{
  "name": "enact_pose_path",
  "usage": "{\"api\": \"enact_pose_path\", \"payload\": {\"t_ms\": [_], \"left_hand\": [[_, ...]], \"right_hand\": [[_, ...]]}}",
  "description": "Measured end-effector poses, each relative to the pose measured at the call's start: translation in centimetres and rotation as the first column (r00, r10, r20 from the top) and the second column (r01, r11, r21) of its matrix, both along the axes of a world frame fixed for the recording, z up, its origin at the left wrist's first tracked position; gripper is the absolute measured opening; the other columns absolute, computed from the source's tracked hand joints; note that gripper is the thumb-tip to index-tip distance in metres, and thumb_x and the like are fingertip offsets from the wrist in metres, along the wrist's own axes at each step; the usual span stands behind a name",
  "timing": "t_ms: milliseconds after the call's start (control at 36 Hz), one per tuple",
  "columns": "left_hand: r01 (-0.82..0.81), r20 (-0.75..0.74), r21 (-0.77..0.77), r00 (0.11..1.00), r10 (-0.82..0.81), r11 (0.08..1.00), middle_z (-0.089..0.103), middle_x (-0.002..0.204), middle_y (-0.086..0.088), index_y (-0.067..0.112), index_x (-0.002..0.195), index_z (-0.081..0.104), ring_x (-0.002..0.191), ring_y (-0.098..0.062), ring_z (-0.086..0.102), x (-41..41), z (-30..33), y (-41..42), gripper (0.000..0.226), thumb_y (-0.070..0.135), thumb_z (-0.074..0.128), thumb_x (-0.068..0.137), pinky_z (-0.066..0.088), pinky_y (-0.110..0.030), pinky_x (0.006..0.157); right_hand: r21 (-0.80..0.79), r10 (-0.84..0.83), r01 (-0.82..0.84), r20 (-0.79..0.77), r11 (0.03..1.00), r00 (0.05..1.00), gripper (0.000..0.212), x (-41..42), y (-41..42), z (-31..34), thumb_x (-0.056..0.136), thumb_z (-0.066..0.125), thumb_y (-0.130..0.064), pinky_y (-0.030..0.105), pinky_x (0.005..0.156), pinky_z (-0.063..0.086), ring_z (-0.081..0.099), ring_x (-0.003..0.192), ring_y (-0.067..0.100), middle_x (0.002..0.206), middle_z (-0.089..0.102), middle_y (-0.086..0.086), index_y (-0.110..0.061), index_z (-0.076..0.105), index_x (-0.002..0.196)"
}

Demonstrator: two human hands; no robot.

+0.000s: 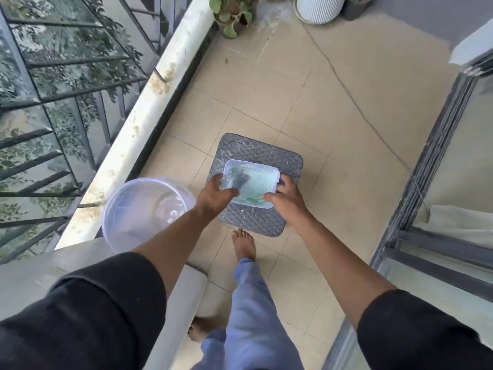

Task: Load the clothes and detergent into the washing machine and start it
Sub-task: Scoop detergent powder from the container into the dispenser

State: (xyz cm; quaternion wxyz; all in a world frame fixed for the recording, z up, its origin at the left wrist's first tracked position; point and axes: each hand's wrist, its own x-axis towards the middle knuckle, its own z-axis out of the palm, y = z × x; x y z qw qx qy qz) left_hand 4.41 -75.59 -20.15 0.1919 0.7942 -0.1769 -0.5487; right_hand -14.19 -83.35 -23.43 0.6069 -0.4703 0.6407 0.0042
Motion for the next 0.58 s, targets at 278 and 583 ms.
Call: {"api": "enact_pose_path", "payload": {"t_ms": [278,583], "left_hand": [[0.052,0.084,-0.070,0.995,-0.046,0.996,0.059,0.147,-0.013,0.012,0.149,0.055,0.126,-0.033,0.063,1.8,5.8,5.0,0.050,0.021,0.067,0.101,0.058,-0.044,0.096],[-0.002,0.244,-0.229,0.968,0.059,0.974,0.073,0.131,0.003,0.026,0.130,0.070,0.116,-0.018,0.069,4.6,15.8,15.2,0.029,0.026,0.066,0.102,0.049,-0.040,0.112]], "right_hand": [[-0.116,0.033,-0.040,-0.065,0.992,0.997,0.071,0.5,2.2,6.3,0.082,0.075,-0.030,0.038,0.103,0.050,0.063,0.118,0.019,0.132,0.063,-0.003,-0.027,0.045,0.146],[-0.192,0.212,-0.181,0.155,0.965,0.965,0.043,6.6,8.5,15.8,0.094,0.072,-0.024,0.034,0.092,0.054,0.067,0.103,0.015,0.121,0.068,0.001,-0.024,0.058,0.136]]}}
